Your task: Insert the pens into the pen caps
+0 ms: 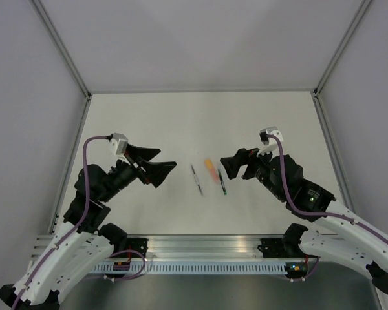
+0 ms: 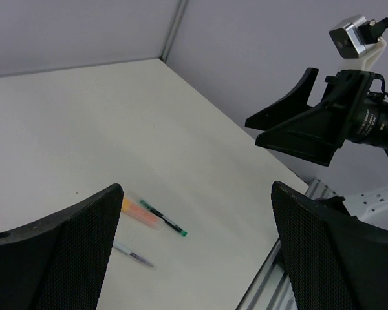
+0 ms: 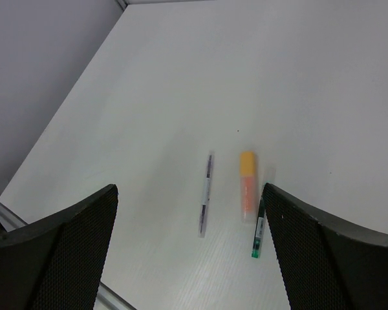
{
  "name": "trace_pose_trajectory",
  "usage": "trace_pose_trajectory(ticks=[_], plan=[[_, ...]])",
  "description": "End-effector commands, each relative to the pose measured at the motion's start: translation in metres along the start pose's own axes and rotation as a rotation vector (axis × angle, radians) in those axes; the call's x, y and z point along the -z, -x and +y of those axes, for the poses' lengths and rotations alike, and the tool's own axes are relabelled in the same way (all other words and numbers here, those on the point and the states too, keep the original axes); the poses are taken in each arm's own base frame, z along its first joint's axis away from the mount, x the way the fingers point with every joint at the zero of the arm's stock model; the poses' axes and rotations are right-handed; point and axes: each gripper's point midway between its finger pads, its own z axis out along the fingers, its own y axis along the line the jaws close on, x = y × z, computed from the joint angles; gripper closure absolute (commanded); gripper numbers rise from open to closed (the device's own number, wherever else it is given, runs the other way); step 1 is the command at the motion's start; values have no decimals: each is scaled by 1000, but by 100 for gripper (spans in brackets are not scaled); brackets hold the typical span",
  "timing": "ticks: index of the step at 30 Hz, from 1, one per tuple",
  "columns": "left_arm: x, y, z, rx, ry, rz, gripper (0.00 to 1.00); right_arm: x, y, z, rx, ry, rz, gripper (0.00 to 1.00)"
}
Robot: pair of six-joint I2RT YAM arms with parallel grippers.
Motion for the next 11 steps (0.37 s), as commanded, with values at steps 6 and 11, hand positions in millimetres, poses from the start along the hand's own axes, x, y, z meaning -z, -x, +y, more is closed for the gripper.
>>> trace_pose_trajectory(ticks=[6,11], plan=[[1,-11,-20,1,-115,87,0,14,34,6,-15,46,-144,2],[0,-11,-22,-6,-126,90,0,20,39,6,-12,54,-163,2]])
